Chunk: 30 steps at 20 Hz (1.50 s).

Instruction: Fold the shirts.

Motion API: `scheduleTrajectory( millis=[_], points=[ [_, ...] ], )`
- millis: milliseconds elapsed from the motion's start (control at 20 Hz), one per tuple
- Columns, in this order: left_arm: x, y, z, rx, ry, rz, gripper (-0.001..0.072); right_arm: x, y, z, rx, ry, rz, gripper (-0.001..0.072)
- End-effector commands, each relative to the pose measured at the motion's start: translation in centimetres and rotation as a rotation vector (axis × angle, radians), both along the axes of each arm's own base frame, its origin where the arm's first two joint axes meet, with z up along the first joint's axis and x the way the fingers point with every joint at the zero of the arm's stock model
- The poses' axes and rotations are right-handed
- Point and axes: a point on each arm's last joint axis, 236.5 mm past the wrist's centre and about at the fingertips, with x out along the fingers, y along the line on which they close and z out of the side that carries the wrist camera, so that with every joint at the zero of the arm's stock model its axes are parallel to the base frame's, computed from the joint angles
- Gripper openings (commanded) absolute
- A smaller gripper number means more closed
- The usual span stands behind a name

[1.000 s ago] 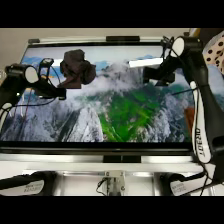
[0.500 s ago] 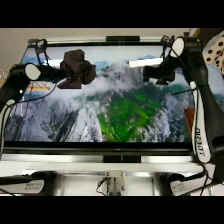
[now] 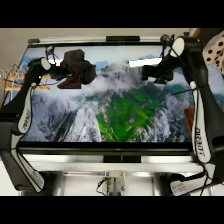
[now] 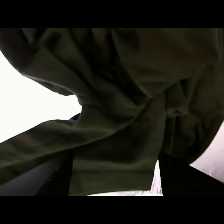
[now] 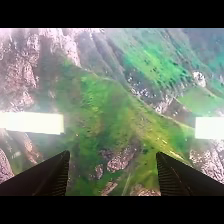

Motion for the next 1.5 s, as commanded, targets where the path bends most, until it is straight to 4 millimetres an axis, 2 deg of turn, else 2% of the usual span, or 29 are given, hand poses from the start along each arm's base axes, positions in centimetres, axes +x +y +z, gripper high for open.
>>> scheduleTrajectory(
  millis=[0, 150, 350, 400, 450, 500, 550, 600, 650, 700, 750, 800, 900, 950, 1000, 1050, 1100, 1150, 1200, 1250, 1300, 1400, 1450],
  points=[
    [2.2, 1.1, -2.7, -0.007, -0.026, 0.042, 0.0621, -0.4, 0.2, -0.1, 0.005, 0.017, 0.011, 0.0656],
    [2.7, 2.2, -4.2, -0.057, -0.012, 0.133, 0.062, -1.3, 0.0, -0.4, -0.005, 0.053, 0.021, 0.0656],
    [4.0, 1.8, -4.0, -0.098, -0.064, 0.178, 0.06, -1.5, 0.0, -0.4, -0.009, 0.059, 0.027, 0.0656],
    [4.1, 1.7, -3.8, -0.116, -0.069, 0.198, 0.0494, -1.2, 0.0, -0.3, -0.014, 0.041, 0.051, 0.0656],
    [4.2, 1.4, -3.6, -0.133, -0.07, 0.203, 0.0233, -0.7, 0.0, -0.2, -0.021, 0.018, 0.067, 0.0656],
    [4.2, 0.8, -3.1, -0.167, -0.071, 0.206, 0.0051, -0.3, -0.1, -0.1, -0.026, 0.0, 0.065, 0.0656],
    [4.3, 0.2, -2.0, -0.201, -0.083, 0.203, 0.0034, -0.3, -0.1, -0.1, -0.028, -0.002, 0.065, 0.0656],
    [4.4, -0.4, 0.3, -0.227, -0.114, 0.195, 0.0034, 0.1, -0.2, 0.1, -0.042, -0.027, 0.099, 0.0655],
    [4.6, -1.0, 3.6, -0.221, -0.177, 0.167, 0.0033, -0.2, -0.4, 0.2, -0.071, -0.033, 0.16, 0.0655],
    [4.6, -1.8, 8.7, -0.193, -0.277, 0.11, 0.0033, -0.8, -1.3, 0.7, -0.117, -0.035, 0.191, 0.0655],
    [3.9, -2.8, 14.9, -0.161, -0.392, 0.044, 0.0033, -1.3, -2.3, 1.7, -0.154, -0.044, 0.187, 0.0654],
    [2.4, -3.9, 21.0, -0.137, -0.497, -0.011, 0.0033, -1.7, -3.5, 3.7, -0.197, -0.082, 0.175, 0.0654],
    [-3.3, -6.8, 34.1, -0.122, -0.715, -0.113, 0.0033, -2.4, -5.8, 9.4, -0.267, -0.227, 0.13, 0.0655],
    [-7.4, -8.6, 40.1, -0.127, -0.816, -0.168, 0.0033, -3.1, -6.9, 12.6, -0.292, -0.311, 0.104, 0.0655],
    [-11.5, -10.2, 44.5, -0.14, -0.889, -0.219, 0.0033, -4.2, -7.7, 15.8, -0.307, -0.394, 0.08, 0.0655],
    [-15.9, -12.0, 47.9, -0.169, -0.939, -0.273, 0.0033, -5.6, -8.6, 18.4, -0.319, -0.454, 0.059, 0.0654],
    [-19.8, -13.7, 49.9, -0.202, -0.961, -0.328, 0.0033, -7.4, -9.4, 20.7, -0.328, -0.504, 0.037, 0.0655],
    [-22.9, -15.3, 50.4, -0.244, -0.947, -0.375, 0.0033, -9.3, -10.3, 22.6, -0.337, -0.543, 0.013, 0.0654],
    [-25.4, -17.1, 49.5, -0.286, -0.893, -0.422, 0.0033, -11.2, -11.1, 24.3, -0.344, -0.576, -0.009, 0.0655],
    [-27.1, -19.0, 47.3, -0.324, -0.797, -0.464, 0.0033, -12.9, -11.8, 25.5, -0.352, -0.599, -0.028, 0.0655],
    [-28.2, -20.9, 44.4, -0.344, -0.689, -0.5, 0.0033, -14.4, -12.4, 26.3, -0.355, -0.612, -0.044, 0.0654],
    [-29.5, -25.2, 37.2, -0.344, -0.495, -0.573, 0.0034, -17.3, -13.0, 27.1, -0.343, -0.612, -0.063, 0.0654],
    [-30.0, -27.6, 33.0, -0.334, -0.413, -0.61, 0.0034, -18.3, -13.2, 27.0, -0.336, -0.597, -0.071, 0.0654]
  ],
)
